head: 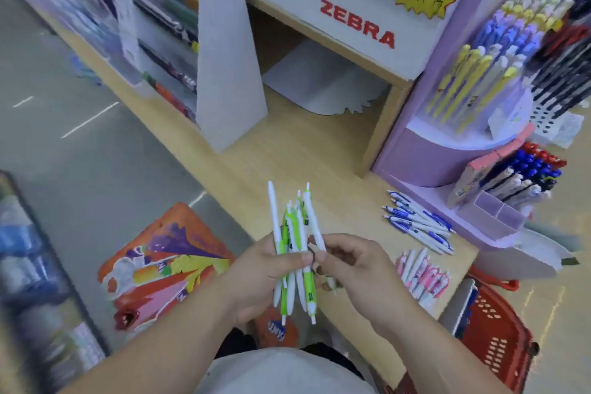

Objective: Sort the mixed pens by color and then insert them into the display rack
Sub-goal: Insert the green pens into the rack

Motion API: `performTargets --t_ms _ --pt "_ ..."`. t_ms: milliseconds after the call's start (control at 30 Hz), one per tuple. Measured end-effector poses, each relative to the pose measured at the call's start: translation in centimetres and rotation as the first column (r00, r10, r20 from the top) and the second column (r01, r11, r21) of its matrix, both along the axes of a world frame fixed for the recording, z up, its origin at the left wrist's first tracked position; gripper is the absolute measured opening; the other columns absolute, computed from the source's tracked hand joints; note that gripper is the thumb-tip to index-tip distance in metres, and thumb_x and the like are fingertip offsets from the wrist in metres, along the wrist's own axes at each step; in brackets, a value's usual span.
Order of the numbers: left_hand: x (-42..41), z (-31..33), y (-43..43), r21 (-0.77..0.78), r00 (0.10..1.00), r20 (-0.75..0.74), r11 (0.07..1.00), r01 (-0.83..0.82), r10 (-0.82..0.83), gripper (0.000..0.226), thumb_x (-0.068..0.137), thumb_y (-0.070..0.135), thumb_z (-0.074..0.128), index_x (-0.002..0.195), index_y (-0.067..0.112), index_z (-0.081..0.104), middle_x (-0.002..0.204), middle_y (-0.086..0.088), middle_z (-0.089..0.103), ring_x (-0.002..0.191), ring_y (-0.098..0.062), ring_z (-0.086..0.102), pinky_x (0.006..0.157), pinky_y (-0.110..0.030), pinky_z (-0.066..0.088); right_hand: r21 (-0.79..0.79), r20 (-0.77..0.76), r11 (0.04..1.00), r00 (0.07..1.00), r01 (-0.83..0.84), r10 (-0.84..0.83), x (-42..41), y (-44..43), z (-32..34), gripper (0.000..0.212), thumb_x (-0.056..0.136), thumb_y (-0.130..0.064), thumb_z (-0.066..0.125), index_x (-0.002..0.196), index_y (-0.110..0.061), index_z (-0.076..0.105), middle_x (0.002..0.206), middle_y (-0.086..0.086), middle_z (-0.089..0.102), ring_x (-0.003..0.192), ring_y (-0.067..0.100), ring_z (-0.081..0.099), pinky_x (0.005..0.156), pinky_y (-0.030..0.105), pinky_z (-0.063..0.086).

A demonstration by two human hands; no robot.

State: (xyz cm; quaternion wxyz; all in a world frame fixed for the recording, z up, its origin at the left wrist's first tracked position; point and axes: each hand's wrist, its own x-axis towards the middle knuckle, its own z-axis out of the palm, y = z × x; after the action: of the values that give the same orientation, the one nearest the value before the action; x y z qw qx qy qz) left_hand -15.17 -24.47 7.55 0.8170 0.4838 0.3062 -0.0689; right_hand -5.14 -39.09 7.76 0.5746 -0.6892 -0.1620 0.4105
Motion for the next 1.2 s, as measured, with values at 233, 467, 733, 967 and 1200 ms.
performTargets --t_ms 233,467,733,967,1200 --pt "-9.0 0.1 8.7 -0.041 0.874 -0.080 0.874 -0.483 0.479 0.019 0.085 0.003 0.071 0.100 0.004 0.060 0.075 -0.011 0.062 0.066 -0.024 0.066 0.061 -0.037 0.056 -0.072 -0.079 0.975 0.975 -0.212 0.206 -3.7 10.1 -0.4 0.024 0.101 -0.020 0.055 0.093 -0.032 0.075 0.070 -0.003 0.060 0.059 0.019 0.054 0.052 0.034 0.043" --pt "-19.4 -0.9 22.6 -0.086 0.694 -0.074 0.688 -0.720 0.717 0.028 0.073 0.009 0.080 0.095 0.005 0.063 0.085 -0.012 0.060 0.076 -0.028 0.060 0.072 -0.043 0.054 -0.131 -0.051 0.926 0.935 -0.354 0.350 -9.4 26.7 -1.0 0.018 0.103 -0.016 0.049 0.106 -0.021 0.067 0.073 0.002 0.062 0.061 0.020 0.054 0.048 0.030 0.036" --pt "-24.7 2.1 40.5 -0.072 0.687 -0.037 0.684 -0.726 0.726 0.033 0.072 0.014 0.074 0.101 0.004 0.062 0.079 -0.010 0.063 0.070 -0.025 0.066 0.065 -0.040 0.055 -0.067 -0.024 0.953 0.955 -0.296 0.295 -15.7 43.7 2.8 0.035 0.097 0.000 0.056 0.119 -0.025 0.064 0.085 0.007 0.069 0.066 0.016 0.062 0.055 0.025 0.047" --pt "-23.1 3.7 52.1 -0.167 0.673 0.024 0.666 -0.727 0.740 0.030 0.074 0.009 0.067 0.104 0.010 0.067 0.075 -0.009 0.062 0.070 -0.029 0.068 0.055 -0.037 0.056 -0.014 -0.022 0.971 0.971 -0.238 0.238 -15.1 55.0 4.8 0.033 0.095 0.000 0.058 0.120 -0.021 0.056 0.090 0.017 0.070 0.065 0.019 0.060 0.055 0.027 0.046" --pt "-17.1 4.8 66.0 -0.122 0.662 0.076 0.666 -0.736 0.746 0.040 0.073 0.010 0.070 0.112 0.010 0.063 0.078 -0.008 0.061 0.068 -0.026 0.068 0.055 -0.036 0.056 0.033 -0.053 0.988 0.987 -0.152 0.153 -8.5 69.1 3.9 0.025 0.094 0.001 0.058 0.113 -0.015 0.057 0.091 0.016 0.070 0.057 0.017 0.055 0.051 0.026 0.043"
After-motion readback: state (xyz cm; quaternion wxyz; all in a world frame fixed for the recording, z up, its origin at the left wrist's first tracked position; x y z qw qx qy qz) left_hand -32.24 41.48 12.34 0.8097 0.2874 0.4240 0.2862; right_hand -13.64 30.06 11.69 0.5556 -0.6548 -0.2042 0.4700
